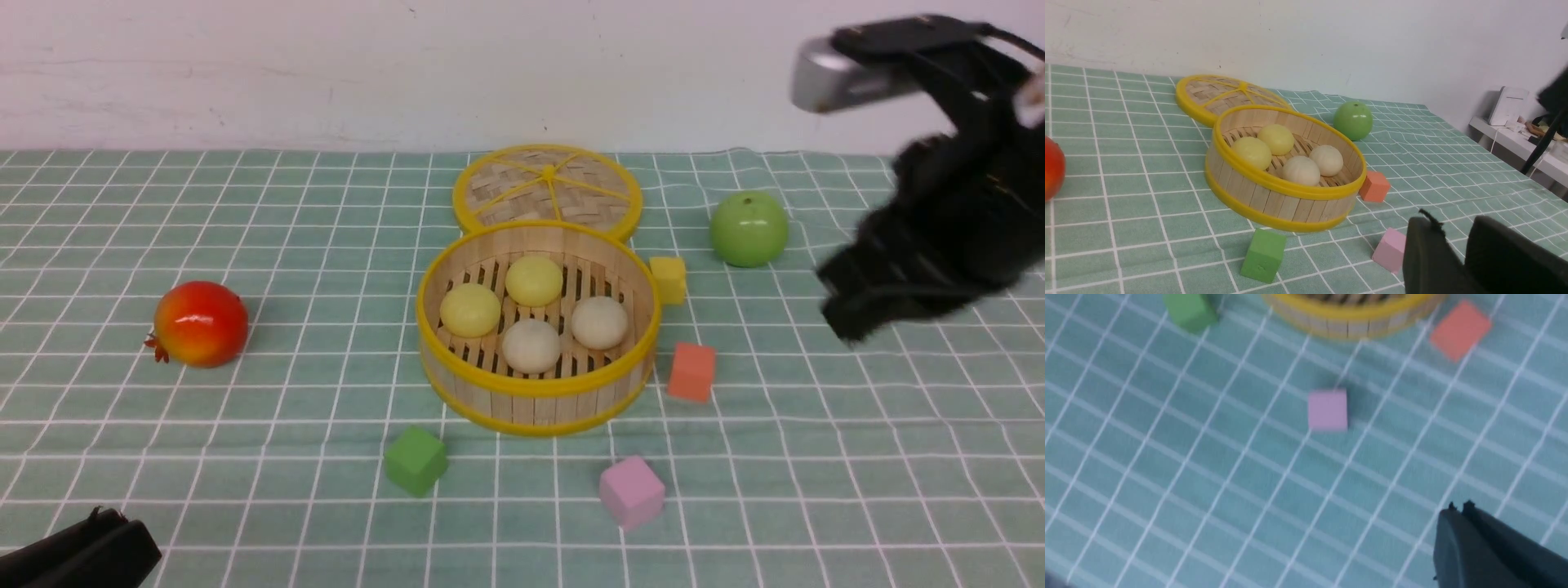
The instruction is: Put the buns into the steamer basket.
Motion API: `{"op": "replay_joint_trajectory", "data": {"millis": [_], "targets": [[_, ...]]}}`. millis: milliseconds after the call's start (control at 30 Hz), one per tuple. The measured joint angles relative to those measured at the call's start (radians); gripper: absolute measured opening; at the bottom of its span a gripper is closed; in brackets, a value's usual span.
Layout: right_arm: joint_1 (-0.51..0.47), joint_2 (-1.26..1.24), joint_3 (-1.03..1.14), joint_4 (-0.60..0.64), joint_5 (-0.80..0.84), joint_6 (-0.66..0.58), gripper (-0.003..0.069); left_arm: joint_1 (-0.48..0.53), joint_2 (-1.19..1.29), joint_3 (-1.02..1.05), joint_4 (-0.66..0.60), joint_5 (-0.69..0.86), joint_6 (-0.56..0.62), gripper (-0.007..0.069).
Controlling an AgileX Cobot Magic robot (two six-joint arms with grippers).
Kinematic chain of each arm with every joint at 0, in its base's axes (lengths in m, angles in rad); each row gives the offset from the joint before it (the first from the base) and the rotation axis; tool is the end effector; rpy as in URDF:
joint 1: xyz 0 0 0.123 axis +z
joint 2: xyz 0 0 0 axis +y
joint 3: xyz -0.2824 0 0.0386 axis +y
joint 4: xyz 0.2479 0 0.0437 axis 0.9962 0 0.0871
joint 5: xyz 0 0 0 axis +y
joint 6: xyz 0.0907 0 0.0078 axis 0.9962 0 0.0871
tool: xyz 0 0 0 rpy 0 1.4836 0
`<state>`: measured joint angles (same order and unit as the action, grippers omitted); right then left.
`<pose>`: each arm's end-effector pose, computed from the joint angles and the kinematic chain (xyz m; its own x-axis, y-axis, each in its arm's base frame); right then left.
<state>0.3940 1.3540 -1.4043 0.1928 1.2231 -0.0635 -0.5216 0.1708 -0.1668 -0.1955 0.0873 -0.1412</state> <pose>0.2379 0.1167 0.3842 -0.8155 -0.3359 -0.4712 -0.4537 0.8766 0.1602 0.0576 -0.0349 0.2514 -0.1711 -0.2819 -0.9441 0.4835 0.8109 -0.3297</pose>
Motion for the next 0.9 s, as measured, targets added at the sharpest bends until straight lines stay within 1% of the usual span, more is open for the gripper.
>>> {"op": "replay_joint_trajectory", "data": {"millis": [100, 433, 567, 667, 700, 767, 800, 833, 900], "targets": [[0.0, -0.074, 0.036, 0.0, 0.029, 0.002, -0.002, 0.0, 0.0, 0.0, 0.0, 0.0, 0.0, 0.0149], [-0.002, -0.142, 0.049, -0.004, 0.027, 0.003, -0.002, 0.0, 0.0, 0.0, 0.0, 0.0, 0.0, 0.015], [-0.013, -0.283, 0.112, -0.042, 0.004, -0.01, -0.0019, 0.0, 0.0, 0.0, 0.0, 0.001, 0.0, 0.0154], [-0.056, -0.446, 0.261, -0.072, -0.125, -0.021, -0.0019, 0.0, 0.0, 0.0, 0.0, 0.002, 0.0, 0.0155], [-0.087, -0.517, 0.347, -0.085, -0.224, -0.021, -0.0019, 0.0, 0.0, 0.0, 0.0, 0.002, 0.0, 0.0157], [-0.152, -0.703, 0.6, -0.099, -0.435, -0.021, -0.0018, 0.0, 0.0, 0.0, 0.0, 0.004, 0.0, 0.0161], [-0.158, -0.703, 0.6, -0.099, -0.455, -0.021, -0.0018, 0.0, 0.0, 0.0, 0.0, 0.004, 0.0, 0.0162], [-0.209, -0.848, 0.809, -0.098, -0.6, -0.021, -0.0018, 0.0, 0.0, 0.0, 0.0, 0.006, 0.0, 0.0164], [-0.251, -0.992, 1.009, -0.098, -0.743, -0.021, -0.0018, 0.0, 0.0, 0.0, 0.0, 0.007, 0.0, 0.0165]]}}
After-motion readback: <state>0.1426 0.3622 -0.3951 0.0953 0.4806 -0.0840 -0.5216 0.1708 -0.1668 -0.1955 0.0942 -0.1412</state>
